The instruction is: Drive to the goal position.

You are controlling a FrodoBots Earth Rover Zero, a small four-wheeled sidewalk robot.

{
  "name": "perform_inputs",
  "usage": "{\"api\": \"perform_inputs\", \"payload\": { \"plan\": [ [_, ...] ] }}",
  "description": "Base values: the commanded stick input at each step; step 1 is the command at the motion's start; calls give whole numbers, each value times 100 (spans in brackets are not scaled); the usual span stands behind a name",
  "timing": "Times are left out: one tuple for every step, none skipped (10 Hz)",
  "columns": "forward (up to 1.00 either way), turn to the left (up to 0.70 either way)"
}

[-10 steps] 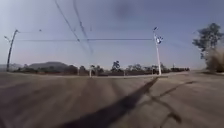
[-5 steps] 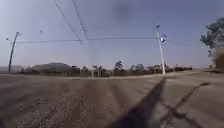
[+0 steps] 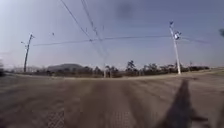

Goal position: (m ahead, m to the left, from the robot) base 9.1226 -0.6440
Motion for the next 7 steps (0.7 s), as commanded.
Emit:
{"api": "perform_inputs", "payload": {
  "plan": [
    [100,0],
    [100,0],
    [100,0],
    [100,0],
    [100,0],
    [100,0],
    [100,0]
  ]
}}
